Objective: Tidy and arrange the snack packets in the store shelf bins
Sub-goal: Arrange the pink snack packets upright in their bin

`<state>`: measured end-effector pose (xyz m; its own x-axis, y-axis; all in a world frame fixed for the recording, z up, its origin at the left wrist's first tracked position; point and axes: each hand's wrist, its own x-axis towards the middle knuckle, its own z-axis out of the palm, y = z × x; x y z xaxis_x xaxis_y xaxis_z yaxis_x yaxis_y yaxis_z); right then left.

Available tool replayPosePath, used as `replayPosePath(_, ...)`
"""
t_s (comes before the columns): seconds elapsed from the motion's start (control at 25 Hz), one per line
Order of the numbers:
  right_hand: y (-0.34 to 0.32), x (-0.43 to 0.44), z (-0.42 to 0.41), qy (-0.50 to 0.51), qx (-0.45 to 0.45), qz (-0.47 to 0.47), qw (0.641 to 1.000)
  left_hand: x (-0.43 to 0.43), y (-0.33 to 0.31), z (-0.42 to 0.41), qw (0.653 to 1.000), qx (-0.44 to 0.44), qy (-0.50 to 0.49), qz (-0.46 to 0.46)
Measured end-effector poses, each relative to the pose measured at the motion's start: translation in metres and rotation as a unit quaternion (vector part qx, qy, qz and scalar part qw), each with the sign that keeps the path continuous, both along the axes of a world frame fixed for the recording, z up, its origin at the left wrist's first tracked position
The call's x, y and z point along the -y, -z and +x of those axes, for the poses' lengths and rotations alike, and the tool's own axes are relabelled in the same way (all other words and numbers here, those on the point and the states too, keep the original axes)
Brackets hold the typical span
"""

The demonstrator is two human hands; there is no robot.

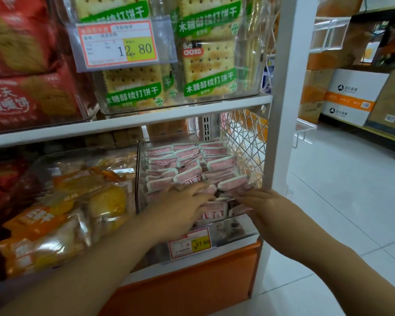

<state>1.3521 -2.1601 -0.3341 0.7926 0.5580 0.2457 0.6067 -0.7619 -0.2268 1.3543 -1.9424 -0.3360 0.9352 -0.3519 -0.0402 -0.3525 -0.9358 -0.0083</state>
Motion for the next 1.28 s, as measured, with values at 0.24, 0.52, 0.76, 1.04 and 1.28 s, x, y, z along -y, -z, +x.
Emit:
replayPosePath(0.24, 0.011, -0.028, 0.037, 0.009, -0.001, -0.012, 1.000, -0.005, 0.002, 0.037, 0.990, 0.000, -0.085, 0.113)
replayPosePath(0.52, 0.004, -0.017, 0.035, -0.005, 0.006, 0.081, 0.997, 0.011, -0.034, 0.072, 0.983, 0.005, -0.120, -0.140)
replayPosePath(0.76, -0.002, -0.024, 0.044, 0.010, 0.011, 0.158, 0.987, 0.035, -0.014, 0.069, 0.986, -0.099, -0.037, -0.132)
replayPosePath(1.04, -0.028, -0.048, 0.091, 0.050, -0.121, 0.054, 0.990, 0.021, -0.014, 0.040, 0.990, -0.125, 0.001, -0.061)
replayPosePath(1.28, -0.016, -0.089, 0.153, 0.056, -0.075, -0.189, 0.978, 0.011, -0.007, 0.039, 0.994, -0.079, 0.039, -0.065)
